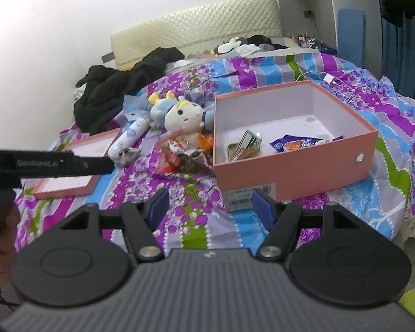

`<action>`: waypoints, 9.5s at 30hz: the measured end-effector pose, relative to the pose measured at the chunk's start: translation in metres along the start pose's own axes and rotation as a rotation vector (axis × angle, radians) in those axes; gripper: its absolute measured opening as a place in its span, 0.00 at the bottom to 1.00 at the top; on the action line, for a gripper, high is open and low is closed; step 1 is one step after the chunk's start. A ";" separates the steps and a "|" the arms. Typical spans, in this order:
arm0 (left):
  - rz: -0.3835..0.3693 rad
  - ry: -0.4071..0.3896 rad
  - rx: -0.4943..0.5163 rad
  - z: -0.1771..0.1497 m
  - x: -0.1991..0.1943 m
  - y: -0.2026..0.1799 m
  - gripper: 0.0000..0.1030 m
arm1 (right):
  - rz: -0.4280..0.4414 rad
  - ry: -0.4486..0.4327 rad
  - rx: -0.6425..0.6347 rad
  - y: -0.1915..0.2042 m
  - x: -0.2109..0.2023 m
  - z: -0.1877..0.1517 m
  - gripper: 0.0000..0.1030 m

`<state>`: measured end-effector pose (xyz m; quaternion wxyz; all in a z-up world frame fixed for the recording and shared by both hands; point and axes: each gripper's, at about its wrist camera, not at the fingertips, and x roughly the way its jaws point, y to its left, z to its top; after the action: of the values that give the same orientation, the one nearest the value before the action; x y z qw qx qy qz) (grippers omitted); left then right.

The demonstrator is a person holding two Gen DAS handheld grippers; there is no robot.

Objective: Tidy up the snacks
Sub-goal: 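Withdraw both open tools from the pink box toward the snack pile, then lower the left tool onto the brown-red wrapper while the right tool reaches the white shrimp bag, then close the left tool on the brown-red wrapper while the right tool grasps the white shrimp bag, then carry the brown-red wrapper in the left tool and shrimp bag in the right tool over the pink box, then open the left tool over the pink box while the right tool releases the shrimp bag, then withdraw both open tools from the pink box back toward the snack pile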

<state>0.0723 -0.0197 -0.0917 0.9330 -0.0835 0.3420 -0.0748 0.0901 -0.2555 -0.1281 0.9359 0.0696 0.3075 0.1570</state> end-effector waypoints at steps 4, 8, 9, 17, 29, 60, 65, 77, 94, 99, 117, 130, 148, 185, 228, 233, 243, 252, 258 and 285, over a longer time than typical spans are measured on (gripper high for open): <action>0.010 0.003 -0.032 -0.007 0.002 0.011 0.55 | 0.000 0.002 -0.014 0.005 0.006 0.000 0.66; 0.021 0.003 -0.060 -0.005 0.009 0.024 0.56 | 0.002 0.000 -0.046 0.013 0.016 -0.001 0.66; 0.025 0.002 -0.061 -0.005 0.011 0.027 0.57 | 0.003 -0.003 -0.054 0.015 0.019 -0.001 0.66; 0.051 0.010 -0.060 0.000 0.033 0.048 0.61 | 0.016 -0.020 -0.102 0.032 0.046 0.002 0.66; 0.091 0.012 -0.082 0.015 0.062 0.096 0.69 | 0.037 -0.021 -0.177 0.067 0.078 0.003 0.66; -0.182 0.249 -0.317 0.079 0.299 0.178 0.68 | -0.173 0.104 -0.594 0.092 0.298 0.013 0.48; -0.231 0.295 -0.402 0.068 0.320 0.181 0.57 | -0.175 0.129 -0.626 0.090 0.313 0.007 0.39; -0.201 0.241 -0.413 0.066 0.277 0.179 0.38 | -0.154 0.104 -0.658 0.106 0.275 0.004 0.28; -0.049 0.208 -0.295 0.002 0.155 0.173 0.37 | -0.084 0.095 -0.684 0.119 0.178 -0.045 0.28; 0.002 0.230 -0.248 -0.015 0.134 0.165 0.31 | -0.059 0.108 -0.678 0.118 0.162 -0.055 0.28; -0.013 0.218 -0.361 -0.035 0.114 0.170 0.59 | 0.154 0.150 -0.328 0.090 0.153 -0.050 0.84; -0.019 0.172 -0.495 -0.036 0.129 0.187 0.59 | 0.180 0.089 -0.095 0.074 0.165 -0.020 0.83; 0.002 0.238 -0.471 -0.040 0.182 0.185 0.49 | 0.149 0.346 -0.023 0.070 0.241 -0.038 0.65; 0.044 0.055 -0.218 0.003 0.054 0.106 0.46 | 0.034 0.049 -0.054 0.061 0.093 0.017 0.46; -0.137 0.090 -0.018 0.102 0.171 -0.059 0.46 | -0.179 0.007 0.075 -0.096 0.091 0.082 0.46; -0.137 0.131 0.014 0.121 0.225 -0.075 0.46 | -0.188 0.032 0.072 -0.119 0.132 0.092 0.46; -0.138 0.196 0.034 0.143 0.310 -0.084 0.46 | -0.198 0.061 0.078 -0.154 0.190 0.105 0.48; -0.137 0.197 0.016 0.153 0.331 -0.075 0.57 | -0.187 0.100 0.113 -0.167 0.221 0.114 0.61; -0.136 0.157 0.020 0.157 0.309 -0.073 0.60 | -0.191 0.080 0.107 -0.160 0.206 0.114 0.70; -0.093 -0.006 0.002 0.072 0.077 -0.021 0.60 | -0.117 -0.074 0.060 -0.042 0.055 0.064 0.70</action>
<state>0.1759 -0.0480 -0.0813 0.9296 -0.0987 0.3349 -0.1181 0.1810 -0.2783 -0.1167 0.9518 0.0852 0.2806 0.0900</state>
